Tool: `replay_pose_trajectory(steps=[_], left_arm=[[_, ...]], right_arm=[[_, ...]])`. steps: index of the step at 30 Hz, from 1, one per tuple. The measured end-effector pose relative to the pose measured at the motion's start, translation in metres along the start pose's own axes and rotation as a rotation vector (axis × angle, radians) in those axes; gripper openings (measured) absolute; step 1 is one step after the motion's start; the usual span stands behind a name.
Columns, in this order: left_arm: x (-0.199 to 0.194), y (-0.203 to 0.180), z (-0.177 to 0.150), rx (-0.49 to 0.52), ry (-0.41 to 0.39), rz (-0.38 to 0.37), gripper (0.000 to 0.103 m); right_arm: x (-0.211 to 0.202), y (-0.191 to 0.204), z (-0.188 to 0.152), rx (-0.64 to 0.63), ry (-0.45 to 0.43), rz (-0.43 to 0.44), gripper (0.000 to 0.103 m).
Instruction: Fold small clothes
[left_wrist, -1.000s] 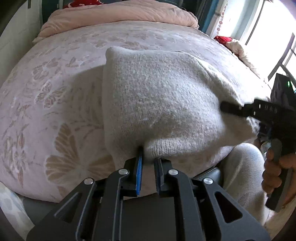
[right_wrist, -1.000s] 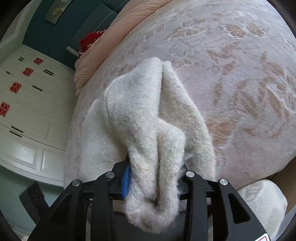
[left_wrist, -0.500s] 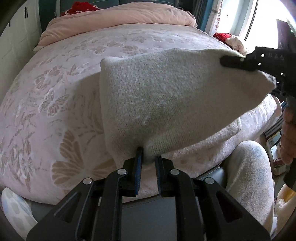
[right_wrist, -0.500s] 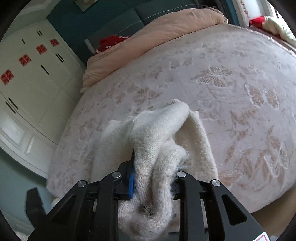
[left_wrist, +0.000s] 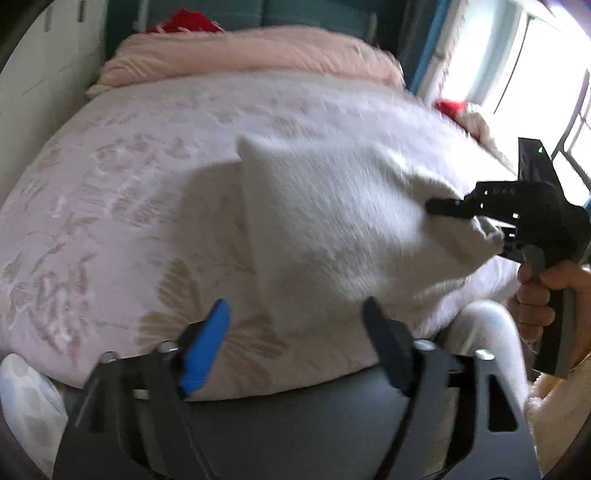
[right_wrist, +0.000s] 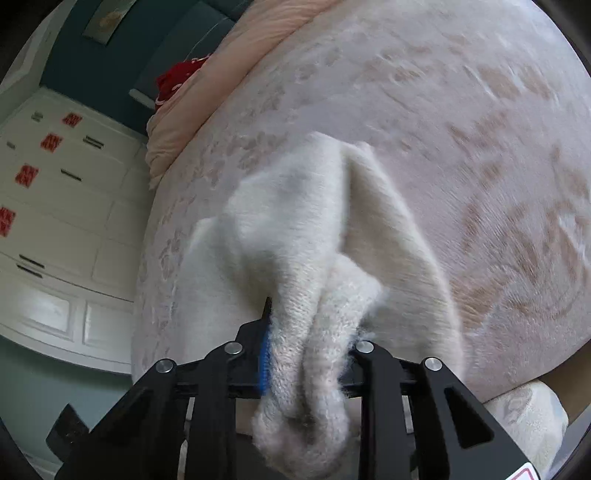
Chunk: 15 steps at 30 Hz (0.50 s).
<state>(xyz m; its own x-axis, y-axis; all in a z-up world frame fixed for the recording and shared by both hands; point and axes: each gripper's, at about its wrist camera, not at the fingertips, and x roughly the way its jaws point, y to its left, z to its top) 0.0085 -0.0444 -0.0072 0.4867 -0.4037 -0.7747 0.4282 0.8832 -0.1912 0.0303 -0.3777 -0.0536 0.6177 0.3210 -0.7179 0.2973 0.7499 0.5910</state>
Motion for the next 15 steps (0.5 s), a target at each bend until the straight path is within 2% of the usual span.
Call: replay_pose_trajectory(steps=[1, 2, 5, 7, 9, 12, 15], left_arm=[[-0.009, 0.01, 0.002, -0.031, -0.017, 0.006, 0.083], [-0.019, 0.026, 0.004, -0.083, -0.033, 0.023, 0.084], [-0.041, 0.075, 0.001, -0.225, -0.042, 0.105, 0.084], [-0.058, 0.107, -0.005, -0.312, -0.064, 0.173, 0.084], [-0.08, 0.143, -0.013, -0.412, -0.093, 0.248, 0.084], [-0.102, 0.179, -0.024, -0.484, -0.118, 0.322, 0.084], [-0.111, 0.195, -0.029, -0.528, -0.123, 0.34, 0.084]], right_arm=[[-0.004, 0.027, -0.001, -0.061, -0.019, 0.001, 0.023], [-0.008, 0.07, -0.004, -0.166, -0.035, 0.014, 0.022], [-0.001, 0.176, -0.028, -0.412, -0.019, 0.094, 0.022], [0.021, 0.238, -0.052, -0.544, 0.047, 0.179, 0.02], [0.06, 0.288, -0.082, -0.653, 0.136, 0.202, 0.019], [0.12, 0.319, -0.115, -0.699, 0.238, 0.14, 0.019], [0.15, 0.317, -0.124, -0.65, 0.306, 0.127, 0.018]])
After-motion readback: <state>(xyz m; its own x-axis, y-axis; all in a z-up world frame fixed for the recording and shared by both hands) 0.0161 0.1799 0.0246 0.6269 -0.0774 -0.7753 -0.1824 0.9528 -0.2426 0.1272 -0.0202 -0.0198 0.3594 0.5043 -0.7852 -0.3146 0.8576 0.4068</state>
